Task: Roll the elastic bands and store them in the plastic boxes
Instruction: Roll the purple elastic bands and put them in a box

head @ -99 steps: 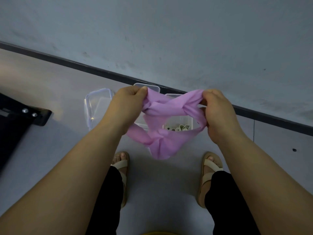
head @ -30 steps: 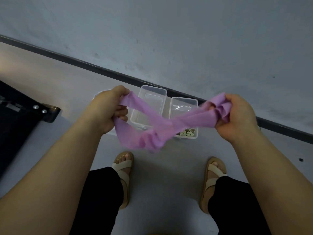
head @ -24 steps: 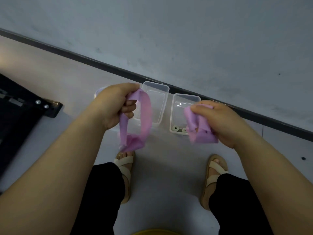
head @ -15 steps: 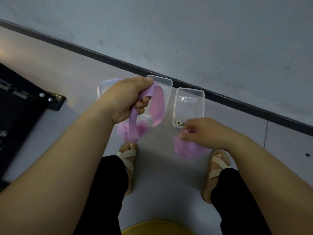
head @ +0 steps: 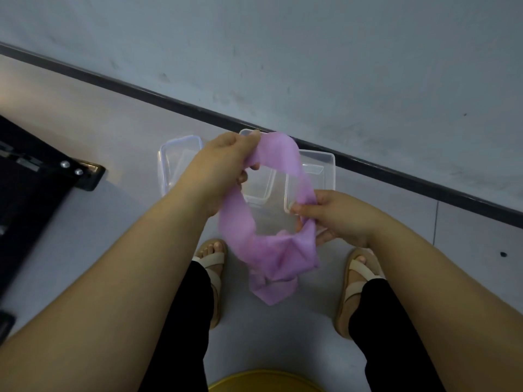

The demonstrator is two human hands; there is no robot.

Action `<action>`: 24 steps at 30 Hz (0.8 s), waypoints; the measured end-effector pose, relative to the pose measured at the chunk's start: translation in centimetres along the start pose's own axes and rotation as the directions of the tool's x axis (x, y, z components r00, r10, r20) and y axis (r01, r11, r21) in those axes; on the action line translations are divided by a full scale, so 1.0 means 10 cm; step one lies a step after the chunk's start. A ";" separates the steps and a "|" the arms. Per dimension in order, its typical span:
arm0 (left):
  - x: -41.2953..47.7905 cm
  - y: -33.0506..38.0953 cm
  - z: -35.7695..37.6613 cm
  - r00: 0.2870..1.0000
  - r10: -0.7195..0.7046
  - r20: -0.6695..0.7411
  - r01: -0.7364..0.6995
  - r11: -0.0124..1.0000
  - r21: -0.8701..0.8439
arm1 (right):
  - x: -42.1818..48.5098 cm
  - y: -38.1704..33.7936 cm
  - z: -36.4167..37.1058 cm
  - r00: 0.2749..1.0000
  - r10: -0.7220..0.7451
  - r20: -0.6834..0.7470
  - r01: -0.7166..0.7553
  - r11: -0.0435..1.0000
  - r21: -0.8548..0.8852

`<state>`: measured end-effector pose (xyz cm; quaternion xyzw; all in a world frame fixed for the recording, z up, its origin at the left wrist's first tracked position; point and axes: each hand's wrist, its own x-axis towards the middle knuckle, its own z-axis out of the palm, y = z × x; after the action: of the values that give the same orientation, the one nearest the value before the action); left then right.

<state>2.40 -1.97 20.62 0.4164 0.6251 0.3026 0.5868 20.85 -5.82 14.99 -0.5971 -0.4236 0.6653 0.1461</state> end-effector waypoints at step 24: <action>0.07 -0.16 0.26 0.989 0.010 0.147 -0.075 0.894 0.441 | -0.14 -0.25 -0.11 0.914 -0.338 -0.223 0.280 0.925 -0.256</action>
<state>4.77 -2.43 18.52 0.5735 0.6256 0.1342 0.5116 21.39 -4.89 17.86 -0.6176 -0.5605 0.4977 0.2381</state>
